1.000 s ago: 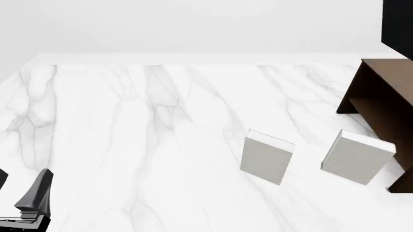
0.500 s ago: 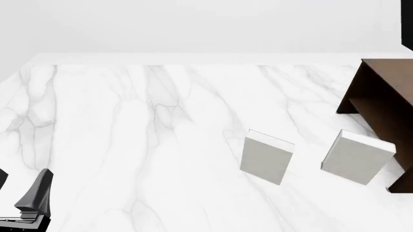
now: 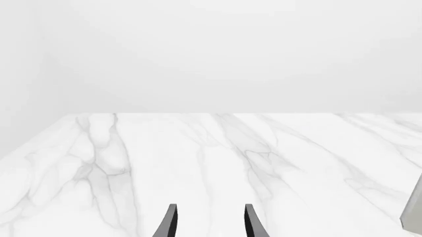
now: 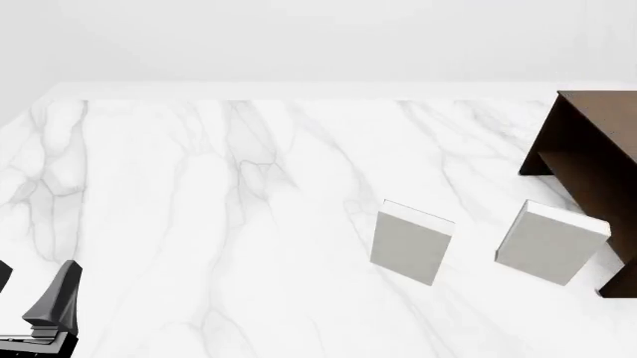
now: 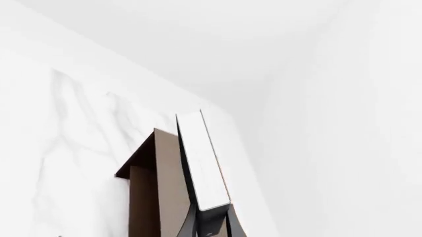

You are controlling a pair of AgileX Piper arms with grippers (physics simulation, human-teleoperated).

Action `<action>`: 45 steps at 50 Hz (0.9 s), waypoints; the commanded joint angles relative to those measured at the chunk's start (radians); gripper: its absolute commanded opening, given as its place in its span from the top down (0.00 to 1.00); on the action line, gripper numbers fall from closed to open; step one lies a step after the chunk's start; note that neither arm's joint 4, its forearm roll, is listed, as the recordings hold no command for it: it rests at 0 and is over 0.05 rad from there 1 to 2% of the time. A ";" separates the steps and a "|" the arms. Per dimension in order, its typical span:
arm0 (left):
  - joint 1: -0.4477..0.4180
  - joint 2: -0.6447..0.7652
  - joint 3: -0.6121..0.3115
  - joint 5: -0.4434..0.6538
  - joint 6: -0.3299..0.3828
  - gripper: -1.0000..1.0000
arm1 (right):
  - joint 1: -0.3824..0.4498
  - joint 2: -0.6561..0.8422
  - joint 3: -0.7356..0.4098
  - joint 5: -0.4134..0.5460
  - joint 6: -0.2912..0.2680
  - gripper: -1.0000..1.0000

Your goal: Pick up the book on the left and place it on top of the shelf.

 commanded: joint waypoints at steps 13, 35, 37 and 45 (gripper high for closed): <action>0.000 0.000 0.000 0.000 0.000 0.00 | -0.083 0.027 0.012 -0.060 -0.030 1.00; 0.000 0.000 0.000 0.000 0.000 0.00 | -0.155 0.060 0.045 -0.100 -0.074 1.00; 0.000 0.000 0.000 0.000 0.000 0.00 | -0.164 0.063 0.047 -0.105 -0.077 1.00; 0.000 0.000 0.000 0.000 0.000 0.00 | -0.197 0.063 0.063 -0.115 -0.089 1.00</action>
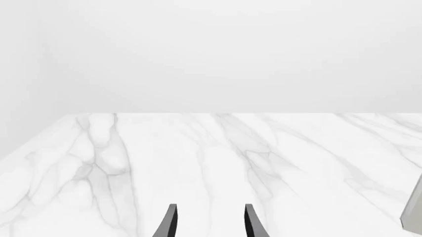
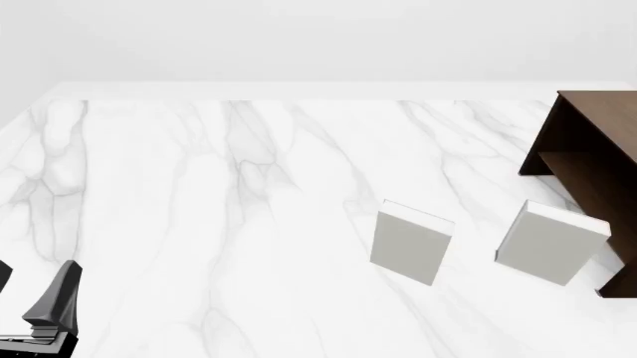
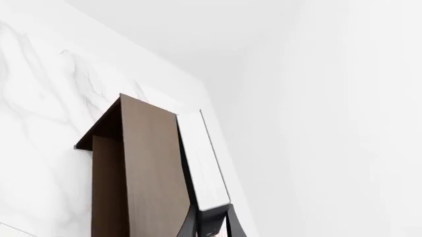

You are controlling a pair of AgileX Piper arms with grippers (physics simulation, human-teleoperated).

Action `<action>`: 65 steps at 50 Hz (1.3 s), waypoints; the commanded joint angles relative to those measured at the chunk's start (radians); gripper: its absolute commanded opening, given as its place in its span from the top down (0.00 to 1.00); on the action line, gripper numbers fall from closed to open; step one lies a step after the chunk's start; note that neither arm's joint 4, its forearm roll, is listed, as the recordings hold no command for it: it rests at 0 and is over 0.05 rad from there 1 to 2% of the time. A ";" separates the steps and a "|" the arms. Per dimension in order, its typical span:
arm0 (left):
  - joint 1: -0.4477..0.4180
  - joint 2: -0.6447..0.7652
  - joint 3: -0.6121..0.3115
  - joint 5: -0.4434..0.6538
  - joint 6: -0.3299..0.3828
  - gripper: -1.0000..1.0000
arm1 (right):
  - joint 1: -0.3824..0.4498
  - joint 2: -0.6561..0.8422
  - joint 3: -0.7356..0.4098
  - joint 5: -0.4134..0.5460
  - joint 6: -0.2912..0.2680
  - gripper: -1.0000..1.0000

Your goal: Pick up the book on the left and place it on top of the shelf.

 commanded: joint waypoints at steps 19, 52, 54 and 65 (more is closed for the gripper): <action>0.000 0.000 0.000 0.000 0.000 0.00 | -0.065 0.065 0.000 -0.074 -0.023 1.00; 0.000 0.000 0.000 0.000 0.000 0.00 | -0.125 0.151 -0.018 -0.148 -0.071 1.00; 0.000 0.000 0.000 0.000 0.000 0.00 | -0.126 0.154 -0.020 -0.150 -0.069 1.00; 0.000 0.000 0.000 0.000 0.000 0.00 | -0.139 0.189 -0.031 -0.177 -0.075 1.00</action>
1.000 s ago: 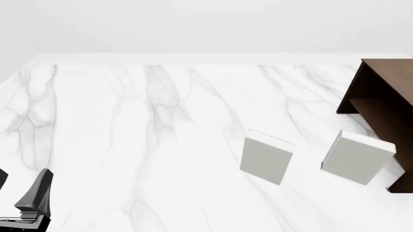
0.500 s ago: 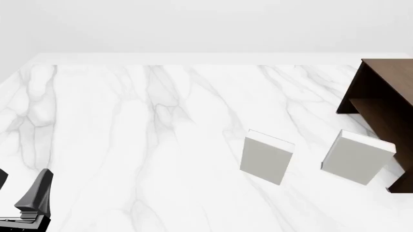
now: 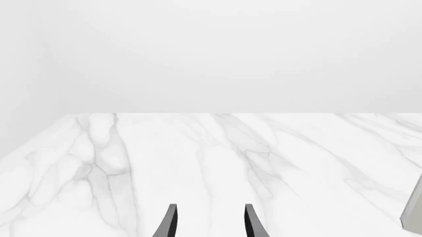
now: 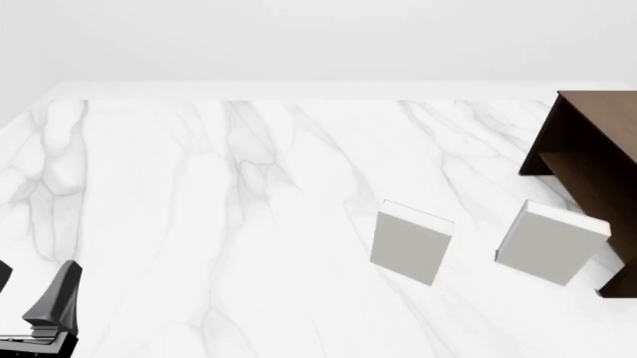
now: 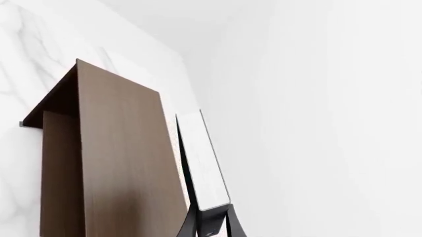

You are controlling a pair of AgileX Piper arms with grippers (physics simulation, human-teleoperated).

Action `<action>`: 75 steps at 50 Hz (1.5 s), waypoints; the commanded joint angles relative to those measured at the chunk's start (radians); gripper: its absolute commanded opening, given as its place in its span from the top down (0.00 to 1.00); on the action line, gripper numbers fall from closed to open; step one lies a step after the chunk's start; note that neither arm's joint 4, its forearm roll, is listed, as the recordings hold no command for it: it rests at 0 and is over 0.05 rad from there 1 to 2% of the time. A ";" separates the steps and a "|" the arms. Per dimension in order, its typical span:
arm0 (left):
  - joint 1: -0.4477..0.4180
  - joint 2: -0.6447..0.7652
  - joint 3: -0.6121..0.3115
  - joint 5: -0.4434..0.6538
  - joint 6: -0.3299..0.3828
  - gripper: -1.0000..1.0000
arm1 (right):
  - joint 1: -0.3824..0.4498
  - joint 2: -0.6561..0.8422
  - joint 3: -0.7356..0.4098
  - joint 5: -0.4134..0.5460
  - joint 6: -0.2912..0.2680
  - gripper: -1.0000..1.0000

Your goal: Pick up the book on the left and place it on top of the shelf.

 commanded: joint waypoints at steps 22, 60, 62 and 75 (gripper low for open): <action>0.000 0.000 0.000 0.000 0.000 0.00 | 0.001 0.121 -0.058 -0.090 -0.002 1.00; 0.000 0.000 0.000 0.000 0.000 0.00 | -0.003 0.247 -0.066 -0.170 -0.027 1.00; 0.000 0.000 0.000 0.000 0.000 0.00 | -0.006 0.249 -0.067 -0.170 -0.031 1.00; 0.000 0.000 0.000 0.000 0.000 0.00 | -0.028 0.272 -0.052 -0.203 -0.050 1.00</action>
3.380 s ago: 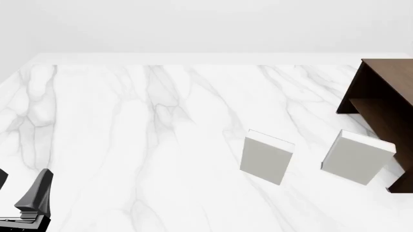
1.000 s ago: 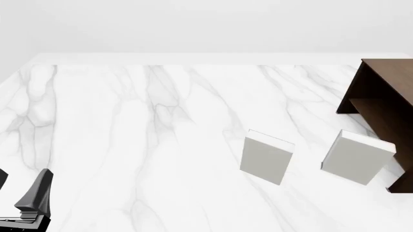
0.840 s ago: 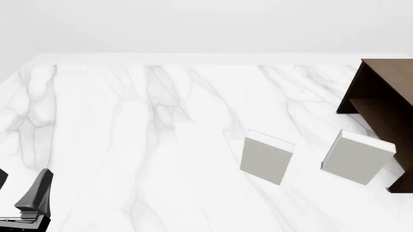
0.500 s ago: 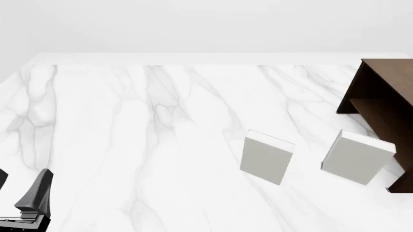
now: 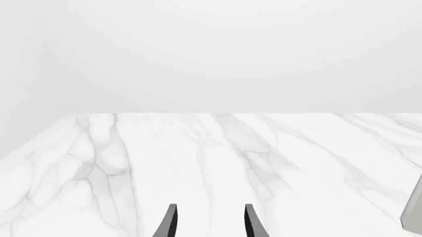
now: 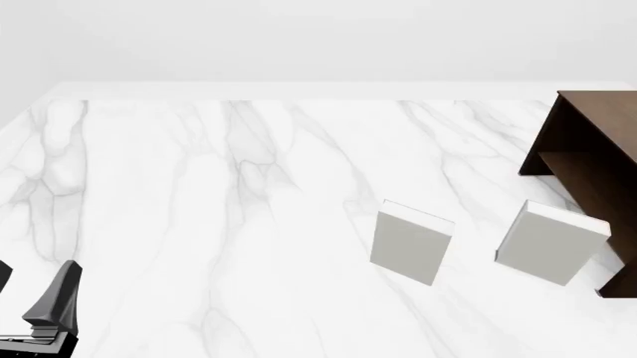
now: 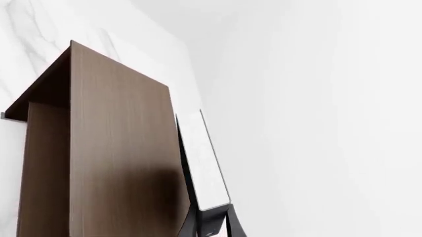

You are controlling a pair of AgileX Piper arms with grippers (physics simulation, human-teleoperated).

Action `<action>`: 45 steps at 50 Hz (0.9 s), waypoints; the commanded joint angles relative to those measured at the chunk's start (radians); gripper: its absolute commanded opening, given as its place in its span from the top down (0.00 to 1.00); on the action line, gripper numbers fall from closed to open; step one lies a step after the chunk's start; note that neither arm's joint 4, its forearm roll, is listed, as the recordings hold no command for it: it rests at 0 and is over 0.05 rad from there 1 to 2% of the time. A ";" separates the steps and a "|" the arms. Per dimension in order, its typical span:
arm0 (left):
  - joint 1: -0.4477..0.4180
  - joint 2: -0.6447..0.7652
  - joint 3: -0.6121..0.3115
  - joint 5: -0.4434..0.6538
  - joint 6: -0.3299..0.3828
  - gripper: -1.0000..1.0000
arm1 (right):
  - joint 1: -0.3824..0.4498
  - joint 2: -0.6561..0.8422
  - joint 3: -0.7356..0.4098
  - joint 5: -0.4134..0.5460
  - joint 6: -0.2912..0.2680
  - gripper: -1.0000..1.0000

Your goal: Pick up the book on the left and place it on top of the shelf.

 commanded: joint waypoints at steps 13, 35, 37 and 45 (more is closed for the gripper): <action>0.000 0.000 0.000 0.000 0.000 0.00 | -0.008 0.049 0.008 -0.064 -0.002 1.00; 0.000 0.000 0.000 0.000 0.000 0.00 | 0.036 0.050 0.018 -0.003 0.075 0.00; 0.000 0.000 0.000 0.000 0.000 0.00 | 0.040 0.033 0.022 0.004 0.084 0.00; 0.000 0.000 0.000 0.000 0.000 0.00 | 0.119 -0.057 0.044 0.038 0.141 0.00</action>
